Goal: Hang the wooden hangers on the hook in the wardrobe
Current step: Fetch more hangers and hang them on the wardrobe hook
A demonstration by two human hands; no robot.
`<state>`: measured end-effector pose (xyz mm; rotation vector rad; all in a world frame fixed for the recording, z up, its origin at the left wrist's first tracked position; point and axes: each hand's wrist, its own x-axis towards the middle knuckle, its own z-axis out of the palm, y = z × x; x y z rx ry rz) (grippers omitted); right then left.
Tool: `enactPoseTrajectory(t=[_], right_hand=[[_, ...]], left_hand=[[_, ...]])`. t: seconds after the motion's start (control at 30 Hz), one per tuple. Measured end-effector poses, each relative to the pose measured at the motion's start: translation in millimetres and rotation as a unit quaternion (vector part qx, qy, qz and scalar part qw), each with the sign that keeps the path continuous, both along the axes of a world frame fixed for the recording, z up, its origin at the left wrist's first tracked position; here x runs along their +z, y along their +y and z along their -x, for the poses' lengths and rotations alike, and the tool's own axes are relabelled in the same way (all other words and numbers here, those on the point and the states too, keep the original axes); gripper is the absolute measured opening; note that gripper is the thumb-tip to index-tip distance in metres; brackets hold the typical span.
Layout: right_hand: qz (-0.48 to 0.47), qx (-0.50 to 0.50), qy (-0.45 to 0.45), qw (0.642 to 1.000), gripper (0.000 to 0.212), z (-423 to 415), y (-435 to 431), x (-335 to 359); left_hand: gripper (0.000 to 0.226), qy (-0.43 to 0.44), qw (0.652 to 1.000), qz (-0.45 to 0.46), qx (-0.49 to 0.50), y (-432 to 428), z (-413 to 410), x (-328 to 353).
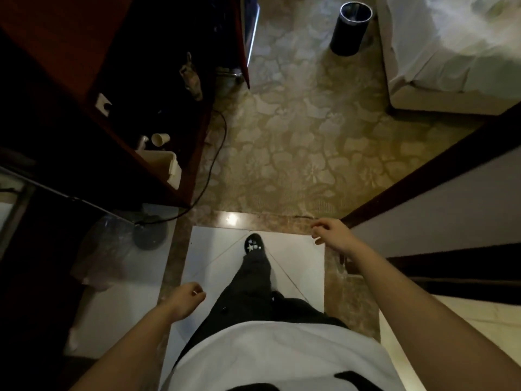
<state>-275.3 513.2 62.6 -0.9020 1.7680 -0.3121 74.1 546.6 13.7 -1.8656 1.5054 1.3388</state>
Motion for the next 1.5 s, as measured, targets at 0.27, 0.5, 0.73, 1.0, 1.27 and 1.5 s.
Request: enactPoseTrajectory(t=[0.27,0.5,0.73,1.0,1.27,1.5], right_hand=[[-0.067,-0.021,0.019,0.997,0.026,47.5,-65.6,-23.2],[-0.086,-0.001,0.05,0.995,0.02,84.4,-142.7,-28.3],[-0.076,0.1,0.051,0.991,0.029,101.7,-264.7,-28.4],[-0.009,0.267,0.024,0.963,0.034,113.1,-459.2,-2.1],[0.053,0.428,-0.014,0.902,0.033,83.4,-597.9,32.2],[0.171,0.514,-0.075,0.838,0.028,0.5,-681.7,92.6]], left_hand=[[0.025,0.021,0.999,0.018,-0.015,-141.1,53.4,-9.1],[0.025,0.094,0.991,0.092,-0.031,-272.6,126.1,23.0],[0.026,0.106,0.99,0.077,0.052,-322.8,139.8,21.1],[0.021,0.052,0.961,0.05,0.269,-332.7,133.9,2.5],[0.015,0.072,0.906,0.126,0.397,-406.6,181.5,39.0],[0.033,0.061,0.91,0.261,0.315,-504.8,162.0,148.4]])
